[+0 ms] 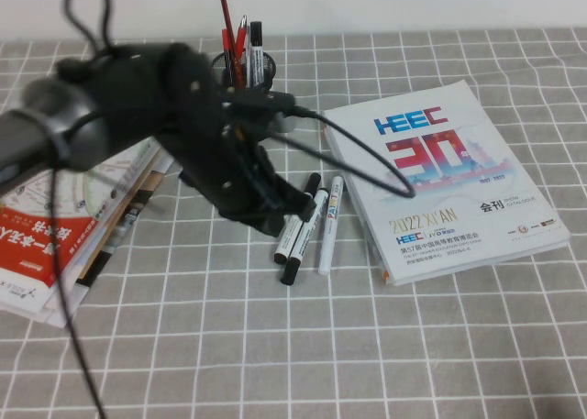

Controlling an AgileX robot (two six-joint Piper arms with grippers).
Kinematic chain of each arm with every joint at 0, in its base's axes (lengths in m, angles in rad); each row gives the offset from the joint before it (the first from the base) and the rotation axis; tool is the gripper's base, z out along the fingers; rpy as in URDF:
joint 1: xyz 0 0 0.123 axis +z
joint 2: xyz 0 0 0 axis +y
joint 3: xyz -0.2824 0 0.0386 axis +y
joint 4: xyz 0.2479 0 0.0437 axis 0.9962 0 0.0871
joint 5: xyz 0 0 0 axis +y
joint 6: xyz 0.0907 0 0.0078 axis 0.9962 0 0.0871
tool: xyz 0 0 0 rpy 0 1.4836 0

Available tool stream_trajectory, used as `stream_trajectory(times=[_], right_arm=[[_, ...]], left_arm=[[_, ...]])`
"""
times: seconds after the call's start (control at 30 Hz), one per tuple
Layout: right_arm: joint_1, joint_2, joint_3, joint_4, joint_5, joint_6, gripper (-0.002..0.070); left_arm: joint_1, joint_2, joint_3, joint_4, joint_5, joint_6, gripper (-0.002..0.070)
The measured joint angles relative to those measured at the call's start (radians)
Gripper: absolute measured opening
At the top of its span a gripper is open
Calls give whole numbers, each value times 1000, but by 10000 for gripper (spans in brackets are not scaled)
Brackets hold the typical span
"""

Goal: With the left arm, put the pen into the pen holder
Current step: Pick up the pen on the table

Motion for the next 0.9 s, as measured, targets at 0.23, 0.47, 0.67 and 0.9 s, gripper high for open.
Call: stream_trajectory(times=[0.23,0.47,0.67,0.9], right_arm=[[0,0,0,0,0,0,-15],[0,0,0,0,0,0,-15],[0,0,0,0,0,0,-15],[0,0,0,0,0,0,-15]], left_arm=[[-19,131,-167,45,91,-18,-2],[-25,204,-249,57,127,-1,7],[-25,259,-290,61,133,26,190],[-25,303,-307,81,71,16,272]])
